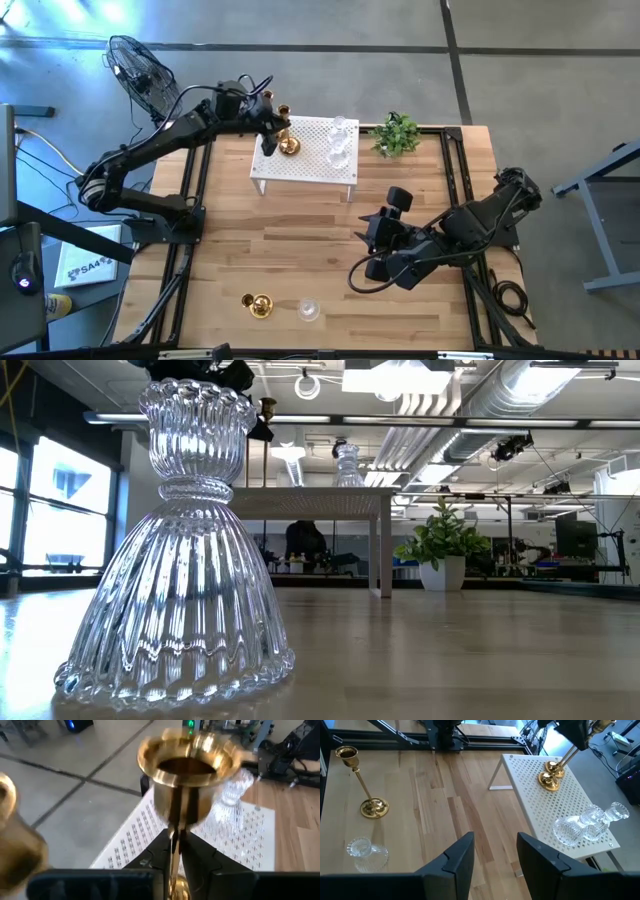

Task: Pick & Place candle stick holders
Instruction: Put the top gold candle holder on the shelf aligned with the other gold candle holder

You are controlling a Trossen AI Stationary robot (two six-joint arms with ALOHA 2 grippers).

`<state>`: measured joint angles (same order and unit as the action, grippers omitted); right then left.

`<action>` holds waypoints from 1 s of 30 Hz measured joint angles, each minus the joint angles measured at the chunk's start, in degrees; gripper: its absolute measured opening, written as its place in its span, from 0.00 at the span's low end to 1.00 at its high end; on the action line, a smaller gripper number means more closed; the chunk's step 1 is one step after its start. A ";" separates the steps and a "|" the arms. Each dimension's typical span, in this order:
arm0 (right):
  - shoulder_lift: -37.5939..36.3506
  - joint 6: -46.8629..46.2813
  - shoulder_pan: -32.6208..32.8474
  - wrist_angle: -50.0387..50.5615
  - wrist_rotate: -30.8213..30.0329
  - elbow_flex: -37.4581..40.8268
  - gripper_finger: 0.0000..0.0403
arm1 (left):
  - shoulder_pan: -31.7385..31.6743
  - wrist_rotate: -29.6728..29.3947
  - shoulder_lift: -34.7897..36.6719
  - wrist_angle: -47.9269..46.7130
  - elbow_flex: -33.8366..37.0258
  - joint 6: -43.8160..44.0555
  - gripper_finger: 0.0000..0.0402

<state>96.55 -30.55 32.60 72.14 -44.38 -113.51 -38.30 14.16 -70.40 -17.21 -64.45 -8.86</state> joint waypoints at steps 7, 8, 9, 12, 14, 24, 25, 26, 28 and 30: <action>-0.02 -0.02 0.00 0.00 0.08 0.00 0.35 | 0.00 1.15 -0.12 -0.22 0.07 0.04 0.14; -0.02 -0.03 0.00 0.01 0.30 0.00 0.35 | 0.00 1.55 -0.12 -0.22 0.07 0.05 0.14; -0.02 -0.04 0.00 0.02 0.42 0.00 0.35 | 0.00 1.64 -0.12 -0.28 0.07 0.05 0.14; -0.02 -0.04 0.00 0.00 0.57 0.00 0.35 | 0.00 1.74 -0.12 -1.27 0.07 0.07 0.15; -0.02 -0.05 0.00 0.00 0.88 0.00 0.35 | 0.00 1.74 -0.12 -1.82 0.07 0.09 0.15; -0.02 -0.07 0.00 0.00 1.51 0.00 0.35 | 0.01 1.71 0.04 -6.11 0.06 0.12 0.15; -0.02 -0.13 0.00 0.00 1.51 0.00 0.35 | 0.02 1.69 0.05 -6.51 0.06 0.13 0.15; -0.02 -0.42 0.00 0.00 1.51 0.00 0.35 | 0.02 1.69 0.05 -6.86 0.07 0.13 0.15; -0.02 -0.48 0.00 0.00 1.51 0.00 0.35 | 0.02 1.72 0.05 -7.45 0.04 0.15 0.15; -0.02 -0.50 0.00 0.00 1.51 0.00 0.35 | 0.04 1.70 0.05 -7.44 0.05 0.15 0.15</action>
<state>96.53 -31.05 32.60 72.14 -42.87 -113.51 -38.26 15.87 -70.35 -24.66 -64.39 -8.71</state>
